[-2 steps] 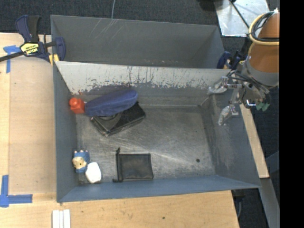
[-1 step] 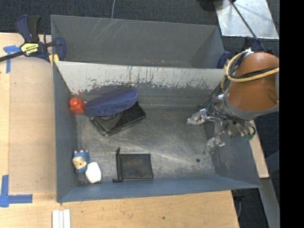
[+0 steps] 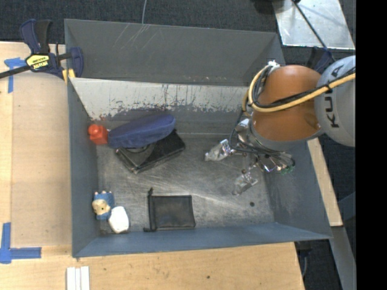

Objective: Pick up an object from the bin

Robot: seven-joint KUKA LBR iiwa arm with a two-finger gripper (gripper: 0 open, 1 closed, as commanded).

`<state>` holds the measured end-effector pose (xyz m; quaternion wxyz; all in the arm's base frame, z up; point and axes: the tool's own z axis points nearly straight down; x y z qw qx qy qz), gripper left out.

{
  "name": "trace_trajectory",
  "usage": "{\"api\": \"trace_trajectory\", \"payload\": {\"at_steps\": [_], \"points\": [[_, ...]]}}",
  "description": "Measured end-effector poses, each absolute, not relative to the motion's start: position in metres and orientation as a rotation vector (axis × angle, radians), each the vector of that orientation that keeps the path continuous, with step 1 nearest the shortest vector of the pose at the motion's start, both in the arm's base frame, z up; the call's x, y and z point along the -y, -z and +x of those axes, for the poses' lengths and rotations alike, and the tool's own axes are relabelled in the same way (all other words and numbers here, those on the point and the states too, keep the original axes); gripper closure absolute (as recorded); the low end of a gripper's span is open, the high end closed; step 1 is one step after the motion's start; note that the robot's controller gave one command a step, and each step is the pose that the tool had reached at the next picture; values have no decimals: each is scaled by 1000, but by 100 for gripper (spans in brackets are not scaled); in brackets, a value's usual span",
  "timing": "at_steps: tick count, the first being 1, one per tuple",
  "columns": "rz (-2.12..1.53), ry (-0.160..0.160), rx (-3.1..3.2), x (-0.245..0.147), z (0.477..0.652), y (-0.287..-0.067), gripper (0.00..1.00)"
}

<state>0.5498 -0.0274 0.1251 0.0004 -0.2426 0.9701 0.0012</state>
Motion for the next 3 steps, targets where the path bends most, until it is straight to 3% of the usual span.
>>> {"api": "trace_trajectory", "payload": {"at_steps": [1, 2, 3], "points": [[-1168, -3, -2916, -58, 506, -110, 0], [-1519, 2, -2744, -45, 496, -132, 0], [-1740, 8, -2613, -104, 523, -74, 0]]}}
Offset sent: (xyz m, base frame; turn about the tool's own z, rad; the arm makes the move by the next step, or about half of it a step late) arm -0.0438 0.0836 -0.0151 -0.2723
